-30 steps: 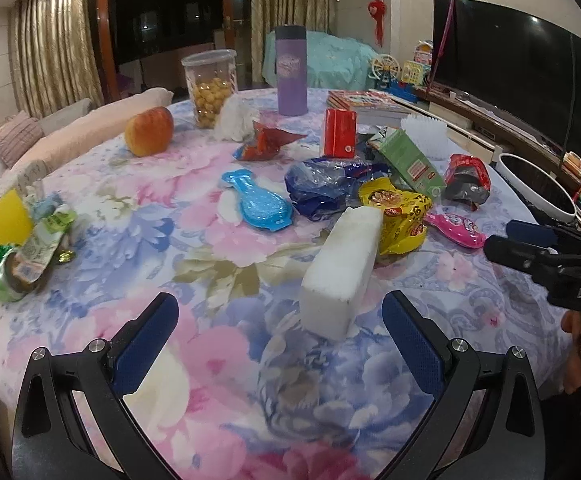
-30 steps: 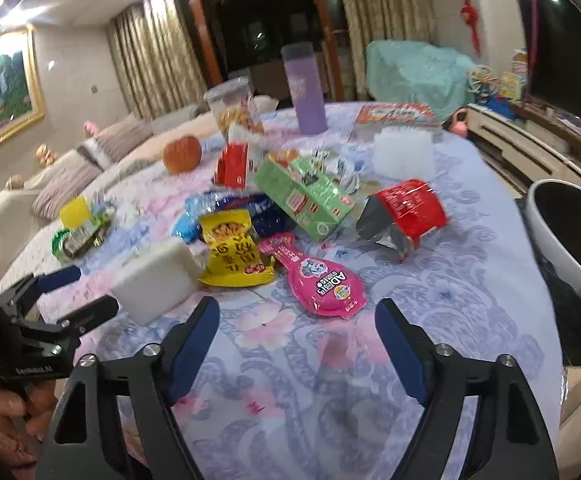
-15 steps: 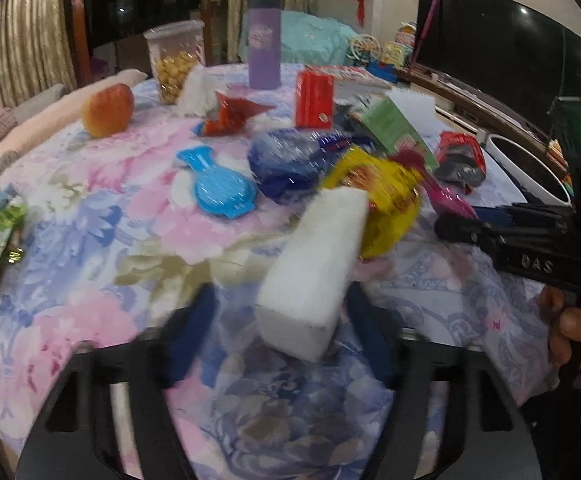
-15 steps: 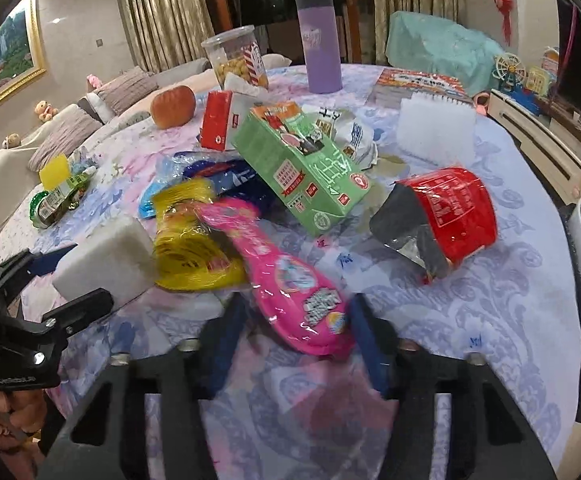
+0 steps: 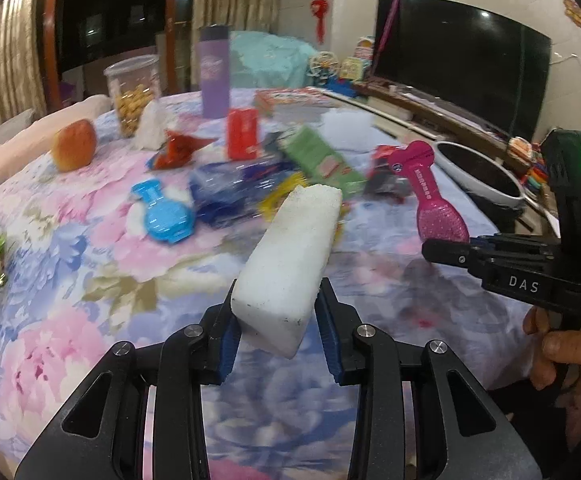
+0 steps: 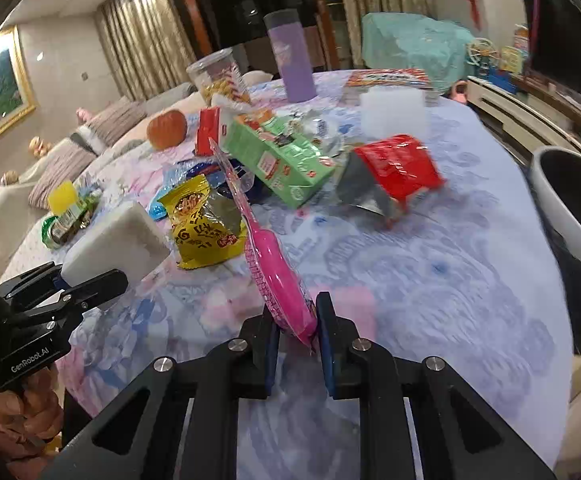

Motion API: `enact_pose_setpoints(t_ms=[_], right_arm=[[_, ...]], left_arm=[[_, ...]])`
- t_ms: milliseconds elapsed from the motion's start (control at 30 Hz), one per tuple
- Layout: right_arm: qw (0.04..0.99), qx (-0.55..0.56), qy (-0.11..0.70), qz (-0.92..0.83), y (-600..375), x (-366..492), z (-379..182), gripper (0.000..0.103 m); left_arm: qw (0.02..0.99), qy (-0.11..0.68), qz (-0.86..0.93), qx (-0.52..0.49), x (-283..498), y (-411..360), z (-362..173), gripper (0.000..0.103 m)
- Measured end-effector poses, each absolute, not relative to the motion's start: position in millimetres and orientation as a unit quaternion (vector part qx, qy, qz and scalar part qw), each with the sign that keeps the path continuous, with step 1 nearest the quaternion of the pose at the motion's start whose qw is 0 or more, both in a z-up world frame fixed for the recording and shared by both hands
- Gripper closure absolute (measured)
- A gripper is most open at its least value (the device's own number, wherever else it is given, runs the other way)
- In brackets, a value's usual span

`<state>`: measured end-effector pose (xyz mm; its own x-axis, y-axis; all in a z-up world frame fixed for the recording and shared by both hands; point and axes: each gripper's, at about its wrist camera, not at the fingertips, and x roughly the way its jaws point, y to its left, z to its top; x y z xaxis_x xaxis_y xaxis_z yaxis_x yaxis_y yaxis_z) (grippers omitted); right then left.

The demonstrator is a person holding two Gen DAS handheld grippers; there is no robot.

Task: Collect trash
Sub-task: 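Carry both items over the bin and open both tools to drop them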

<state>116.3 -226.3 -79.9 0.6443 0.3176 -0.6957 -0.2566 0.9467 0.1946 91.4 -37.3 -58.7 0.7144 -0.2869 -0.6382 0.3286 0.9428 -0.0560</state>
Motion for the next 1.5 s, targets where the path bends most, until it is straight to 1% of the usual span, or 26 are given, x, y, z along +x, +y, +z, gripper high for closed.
enact_pose_setpoints(t_ms=[267,867,1500], right_arm=[[0.913,0.068,0.382,0.124,-258.9,95.6,-70.4,0.086],[0.921,0.130,0.366,0.041,-360.2,70.2,-52.5,0.086],[0.913,0.159,0.375,-0.008,-439.2,112.2,-39.6,0.086]], left_arm=[[0.917,0.326,-0.221,0.070,89.7,-90.4,-51.0,0.070],[0.894,0.324,-0.292,0.104,116.4,-197.7,-38.3,0.070],[0.885,0.316,-0.322,0.115,173.2,-289.1,-13.2,0.069]])
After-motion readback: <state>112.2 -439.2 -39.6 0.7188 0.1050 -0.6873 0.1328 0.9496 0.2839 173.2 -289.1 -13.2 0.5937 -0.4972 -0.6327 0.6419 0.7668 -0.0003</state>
